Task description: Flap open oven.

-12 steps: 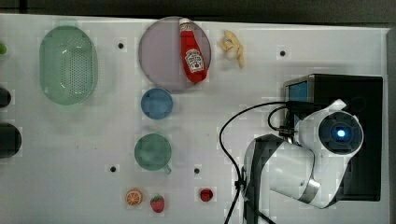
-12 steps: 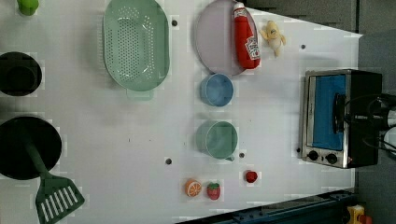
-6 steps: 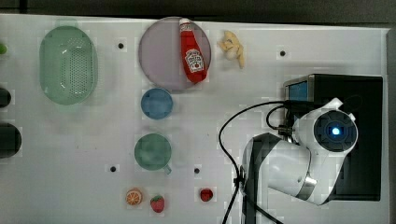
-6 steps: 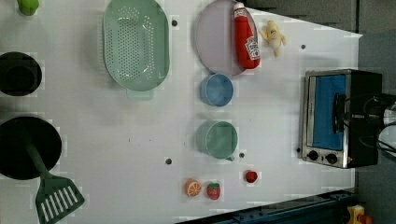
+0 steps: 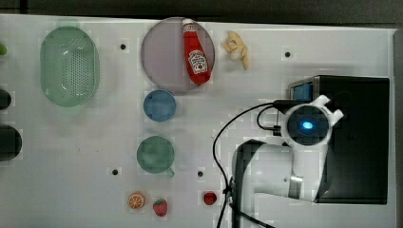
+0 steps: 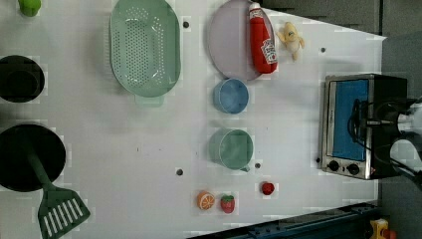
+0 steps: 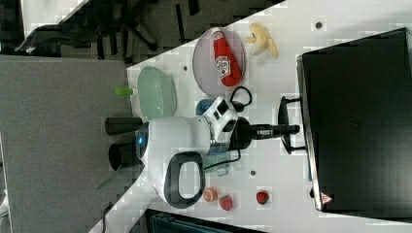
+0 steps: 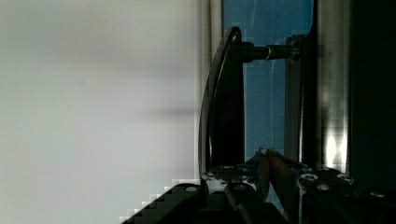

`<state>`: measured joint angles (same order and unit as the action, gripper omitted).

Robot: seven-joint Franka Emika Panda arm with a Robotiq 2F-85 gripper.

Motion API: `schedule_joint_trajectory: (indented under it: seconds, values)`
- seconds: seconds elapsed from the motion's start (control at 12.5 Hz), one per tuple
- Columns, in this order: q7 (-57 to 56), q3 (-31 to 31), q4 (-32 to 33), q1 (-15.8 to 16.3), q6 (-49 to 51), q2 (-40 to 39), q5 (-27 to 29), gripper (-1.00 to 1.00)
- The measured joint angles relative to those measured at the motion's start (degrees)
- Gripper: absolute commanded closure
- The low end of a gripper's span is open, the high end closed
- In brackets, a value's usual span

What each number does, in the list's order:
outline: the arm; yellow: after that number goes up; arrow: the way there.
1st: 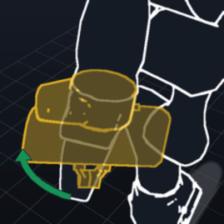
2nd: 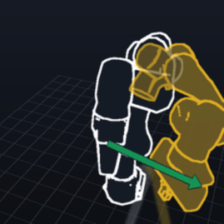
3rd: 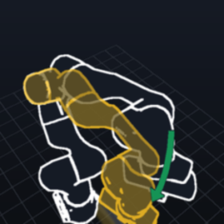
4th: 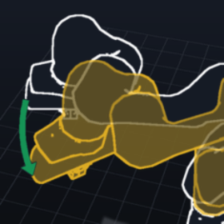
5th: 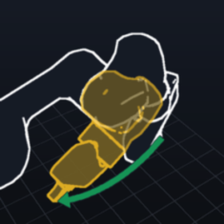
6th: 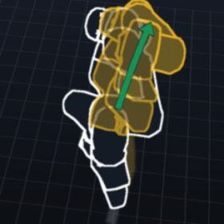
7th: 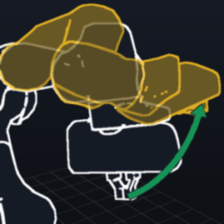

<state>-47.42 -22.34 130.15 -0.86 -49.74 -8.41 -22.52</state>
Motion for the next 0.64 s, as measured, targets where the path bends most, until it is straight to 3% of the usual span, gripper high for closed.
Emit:
schedule_joint_trajectory:
  seconds: [0.32,0.64]
  values:
    - [11.4,4.3,0.1,2.4,0.3,-2.8,-8.6,0.65]
    - [25.4,7.4,-0.4,8.2,-0.2,-11.6,-17.4,0.65]
